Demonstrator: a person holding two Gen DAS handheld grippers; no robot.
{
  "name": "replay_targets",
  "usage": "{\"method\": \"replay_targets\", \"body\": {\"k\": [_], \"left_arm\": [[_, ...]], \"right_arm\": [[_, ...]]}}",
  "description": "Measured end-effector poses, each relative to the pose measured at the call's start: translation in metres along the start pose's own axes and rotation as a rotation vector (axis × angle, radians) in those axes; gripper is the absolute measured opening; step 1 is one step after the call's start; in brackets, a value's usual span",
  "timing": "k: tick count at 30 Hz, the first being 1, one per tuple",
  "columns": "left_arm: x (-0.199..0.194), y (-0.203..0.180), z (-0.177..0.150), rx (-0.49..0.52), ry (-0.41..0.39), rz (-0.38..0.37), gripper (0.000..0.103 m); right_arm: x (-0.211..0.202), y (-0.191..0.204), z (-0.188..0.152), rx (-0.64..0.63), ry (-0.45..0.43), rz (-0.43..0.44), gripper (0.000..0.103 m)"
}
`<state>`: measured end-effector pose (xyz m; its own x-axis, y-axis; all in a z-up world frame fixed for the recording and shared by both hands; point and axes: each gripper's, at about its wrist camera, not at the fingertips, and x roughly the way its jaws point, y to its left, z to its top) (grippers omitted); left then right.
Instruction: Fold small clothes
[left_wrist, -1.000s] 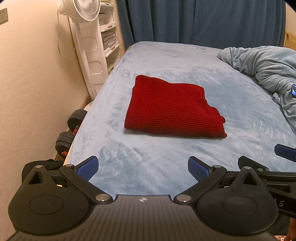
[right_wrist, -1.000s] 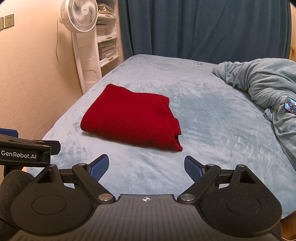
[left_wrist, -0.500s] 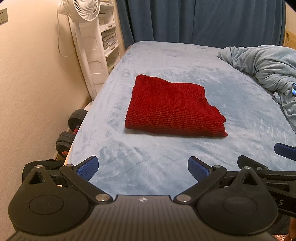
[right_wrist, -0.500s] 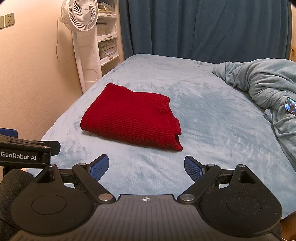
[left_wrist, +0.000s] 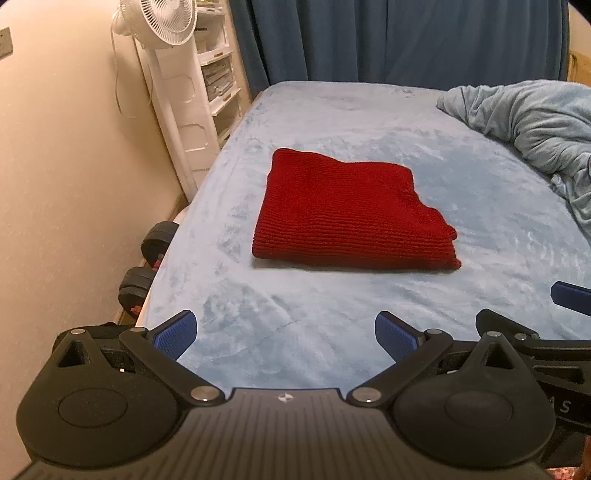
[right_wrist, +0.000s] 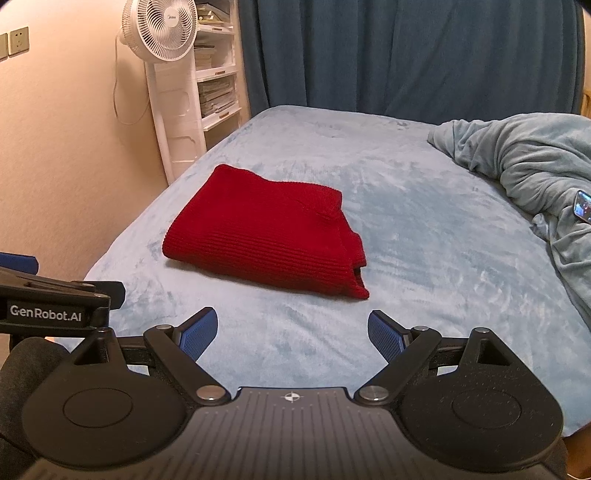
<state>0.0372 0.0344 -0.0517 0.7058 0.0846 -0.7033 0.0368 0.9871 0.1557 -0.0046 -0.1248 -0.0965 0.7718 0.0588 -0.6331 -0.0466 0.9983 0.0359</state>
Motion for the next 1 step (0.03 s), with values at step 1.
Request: {"method": "replay_targets", "body": {"k": [1], "left_arm": [[0.0023,-0.0006,0.0012,0.002,0.005,-0.001,0.103]], "right_arm": [[0.0021,-0.0021,-0.0003,0.005,0.004,0.009,0.090]]}}
